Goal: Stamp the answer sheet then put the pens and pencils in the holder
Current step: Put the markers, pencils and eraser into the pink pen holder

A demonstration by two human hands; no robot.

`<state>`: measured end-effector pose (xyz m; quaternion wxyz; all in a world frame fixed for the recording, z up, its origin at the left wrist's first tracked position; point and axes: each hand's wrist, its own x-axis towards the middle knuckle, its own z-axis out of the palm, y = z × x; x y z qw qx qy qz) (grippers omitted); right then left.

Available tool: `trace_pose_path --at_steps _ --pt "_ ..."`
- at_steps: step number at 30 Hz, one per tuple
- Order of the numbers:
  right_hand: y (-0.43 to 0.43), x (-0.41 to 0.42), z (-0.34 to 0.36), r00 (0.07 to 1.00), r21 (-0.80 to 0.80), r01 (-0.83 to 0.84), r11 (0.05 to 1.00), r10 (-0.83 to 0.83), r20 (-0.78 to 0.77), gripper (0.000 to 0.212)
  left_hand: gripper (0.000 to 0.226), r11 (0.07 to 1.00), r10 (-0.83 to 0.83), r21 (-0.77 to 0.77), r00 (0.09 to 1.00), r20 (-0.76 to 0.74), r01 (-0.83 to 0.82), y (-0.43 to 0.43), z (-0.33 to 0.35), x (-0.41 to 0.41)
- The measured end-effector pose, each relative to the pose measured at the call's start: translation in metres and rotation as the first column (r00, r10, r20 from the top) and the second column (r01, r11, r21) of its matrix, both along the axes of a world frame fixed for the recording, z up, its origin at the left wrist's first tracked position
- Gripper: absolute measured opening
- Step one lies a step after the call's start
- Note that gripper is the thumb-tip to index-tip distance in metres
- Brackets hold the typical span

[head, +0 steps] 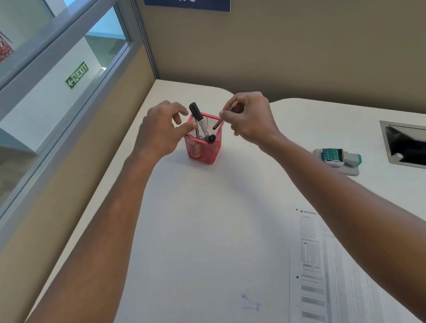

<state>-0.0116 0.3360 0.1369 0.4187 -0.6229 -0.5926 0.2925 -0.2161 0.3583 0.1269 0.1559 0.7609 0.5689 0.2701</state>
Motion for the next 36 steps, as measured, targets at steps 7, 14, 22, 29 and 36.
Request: trace_pose_path --at_steps 7,14,22,29,36 --pt "0.017 -0.003 -0.013 0.977 -0.046 -0.077 0.996 0.084 0.196 0.009 0.032 0.994 0.102 -0.046 0.982 0.159 -0.096 -0.007 -0.005 -0.008" --pt "0.005 0.006 -0.004 0.995 -0.055 -0.055 0.997 0.059 0.076 0.012 0.037 0.988 0.137 -0.109 0.958 0.251 -0.113 -0.013 -0.009 -0.007" --pt "-0.062 0.054 -0.01 0.979 -0.107 0.145 0.984 -0.158 -0.127 0.012 0.069 0.971 0.171 -0.212 0.942 0.288 -0.112 -0.017 -0.011 -0.002" --pt "-0.116 0.08 -0.024 0.94 -0.205 0.234 0.95 -0.275 -0.203 0.011 0.102 0.968 0.133 -0.216 0.991 0.011 -0.128 -0.027 -0.012 0.029" --pt "-0.123 0.087 -0.015 0.932 -0.182 0.26 0.948 -0.295 -0.209 0.011 0.093 0.968 0.159 -0.198 0.987 0.002 -0.155 -0.03 -0.01 0.038"
